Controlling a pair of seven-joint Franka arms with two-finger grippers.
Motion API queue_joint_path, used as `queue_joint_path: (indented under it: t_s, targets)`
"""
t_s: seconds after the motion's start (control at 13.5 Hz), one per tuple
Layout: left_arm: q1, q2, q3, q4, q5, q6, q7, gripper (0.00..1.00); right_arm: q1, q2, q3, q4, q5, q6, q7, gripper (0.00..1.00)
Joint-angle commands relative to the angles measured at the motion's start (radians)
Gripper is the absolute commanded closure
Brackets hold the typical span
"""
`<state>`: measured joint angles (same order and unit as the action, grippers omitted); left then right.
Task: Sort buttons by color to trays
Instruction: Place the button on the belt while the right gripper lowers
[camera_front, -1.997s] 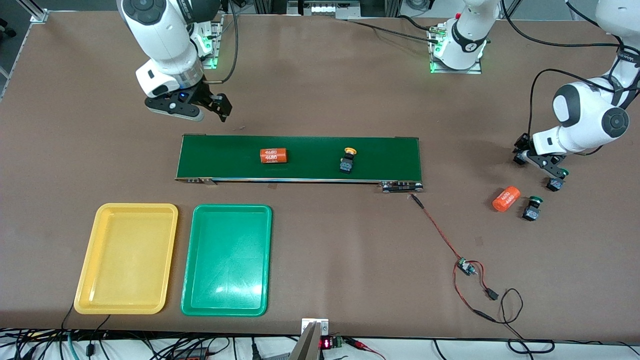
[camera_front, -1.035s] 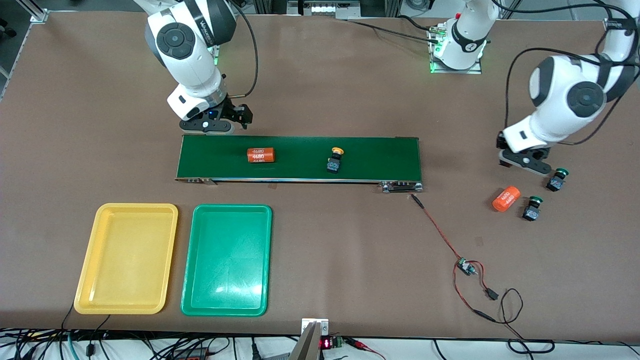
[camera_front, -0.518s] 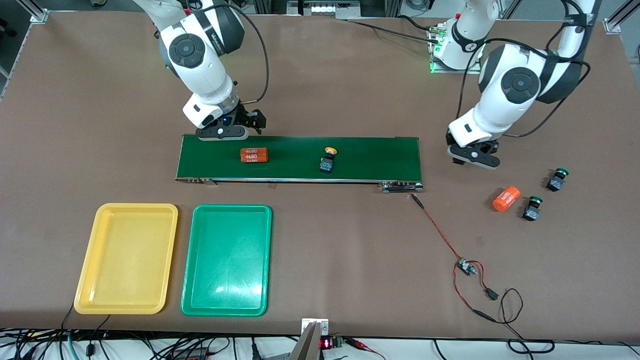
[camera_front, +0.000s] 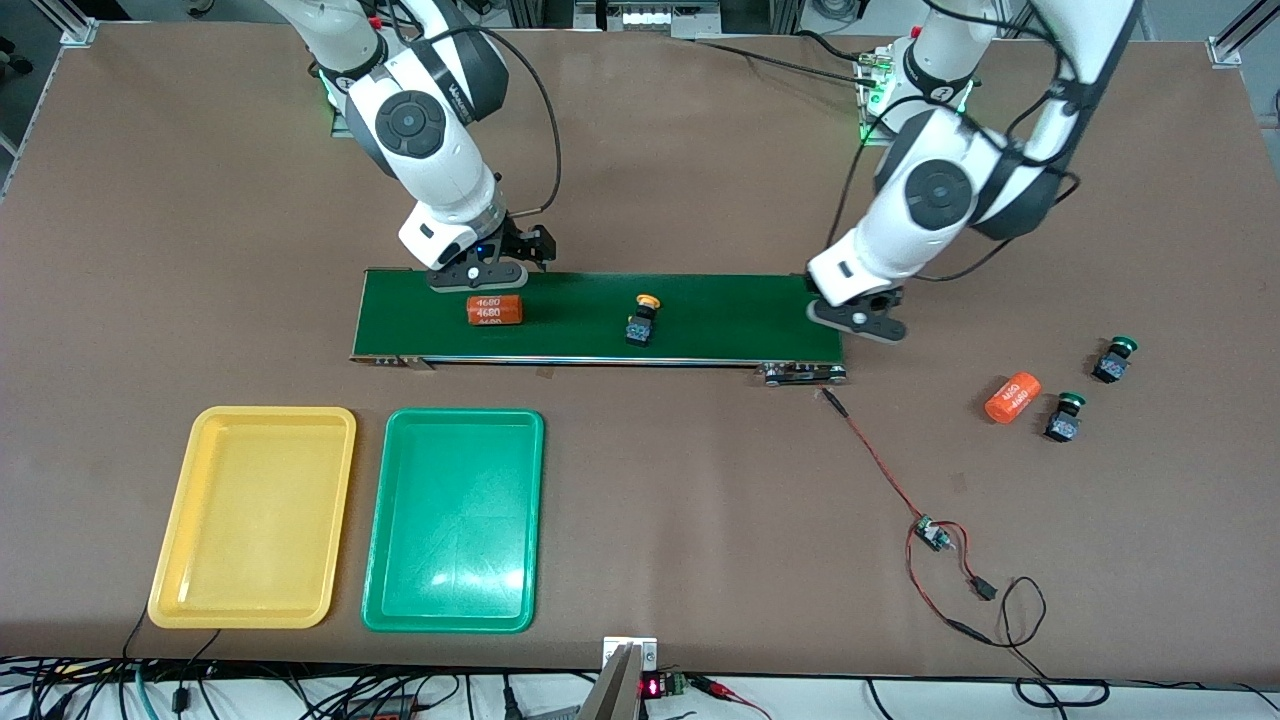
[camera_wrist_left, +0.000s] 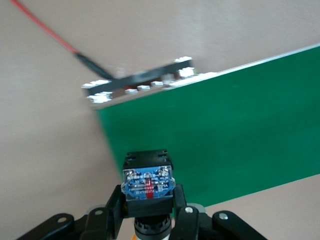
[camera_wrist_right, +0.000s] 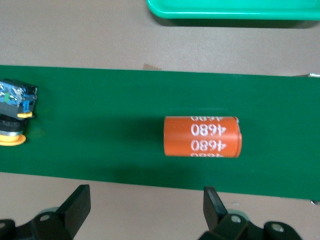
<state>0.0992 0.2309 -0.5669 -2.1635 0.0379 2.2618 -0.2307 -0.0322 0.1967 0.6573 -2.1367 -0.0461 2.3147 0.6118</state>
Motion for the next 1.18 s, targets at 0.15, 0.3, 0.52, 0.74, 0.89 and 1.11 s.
queue_joint_path:
  t_s: [0.15, 0.3, 0.52, 0.74, 0.89, 1.11]
  targets:
    - [-0.070, 0.119, 0.021, 0.103, -0.009, -0.004, -0.059, 1.00, 0.133, 0.096, -0.126, 0.112, -0.025, -0.009, 0.028, 0.00]
    - [-0.079, 0.155, 0.028, 0.125, -0.007, 0.001, -0.073, 0.99, 0.176, 0.109, -0.175, 0.115, -0.028, -0.012, 0.037, 0.00]
    - [-0.108, 0.183, 0.062, 0.139, -0.006, 0.047, -0.073, 0.97, 0.183, 0.116, -0.203, 0.119, -0.058, -0.107, 0.040, 0.00]
    - [-0.136, 0.202, 0.100, 0.148, -0.006, 0.067, -0.073, 0.67, 0.190, 0.119, -0.205, 0.152, -0.064, -0.159, 0.126, 0.00]
    - [-0.136, 0.190, 0.110, 0.148, -0.007, 0.064, -0.058, 0.00, 0.208, 0.131, -0.206, 0.178, -0.072, -0.161, 0.150, 0.00]
    - [-0.121, 0.115, 0.120, 0.148, -0.009, 0.024, -0.059, 0.00, 0.248, 0.176, -0.206, 0.221, -0.158, -0.158, 0.212, 0.00]
